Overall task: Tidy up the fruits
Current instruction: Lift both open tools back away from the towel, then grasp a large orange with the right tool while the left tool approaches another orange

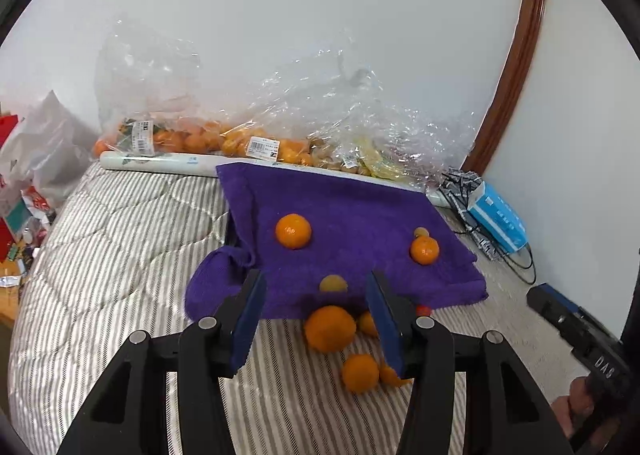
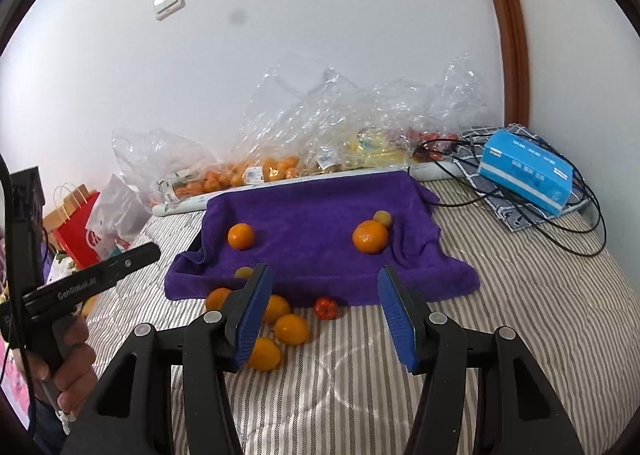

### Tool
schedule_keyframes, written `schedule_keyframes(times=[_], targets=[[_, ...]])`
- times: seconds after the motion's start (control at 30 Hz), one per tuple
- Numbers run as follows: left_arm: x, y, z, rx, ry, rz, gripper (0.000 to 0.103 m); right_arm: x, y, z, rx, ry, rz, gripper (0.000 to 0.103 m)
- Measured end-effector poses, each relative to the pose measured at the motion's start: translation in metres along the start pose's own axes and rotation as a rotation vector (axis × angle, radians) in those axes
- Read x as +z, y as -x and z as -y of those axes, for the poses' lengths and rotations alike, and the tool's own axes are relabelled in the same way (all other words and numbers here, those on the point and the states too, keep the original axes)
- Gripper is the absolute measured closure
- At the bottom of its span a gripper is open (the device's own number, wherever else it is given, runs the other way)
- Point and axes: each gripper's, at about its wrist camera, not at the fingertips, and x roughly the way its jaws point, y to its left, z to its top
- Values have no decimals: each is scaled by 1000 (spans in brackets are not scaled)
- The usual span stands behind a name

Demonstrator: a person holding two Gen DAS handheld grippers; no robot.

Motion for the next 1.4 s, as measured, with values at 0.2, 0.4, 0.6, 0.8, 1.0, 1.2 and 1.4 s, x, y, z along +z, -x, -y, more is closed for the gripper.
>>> schedule_keyframes(times=[0.2, 0.4, 0.6, 0.8, 1.0, 1.2, 1.4], targets=[[-11, 12, 12, 22, -44, 22, 53, -5, 6, -3, 15, 32, -40, 48], [-18, 20, 19, 43, -65, 45, 53, -13, 11, -10, 17, 85, -43, 48], [-22, 18, 7, 31, -38, 23, 53, -20, 4, -12, 12, 104, -59, 48], [-27, 4, -8, 47, -41, -19, 53, -27, -19, -17, -6, 118, -104, 48], [-29, -21, -19, 73, -43, -88, 53, -33, -46, -24, -24, 136, -155, 48], [-31, -34, -31, 102, -43, -132, 52, -37, -75, -26, -49, 146, -197, 48], [-30, -38, -41, 73, -19, -141, 50, -37, -96, -20, -34, 103, -227, 48]])
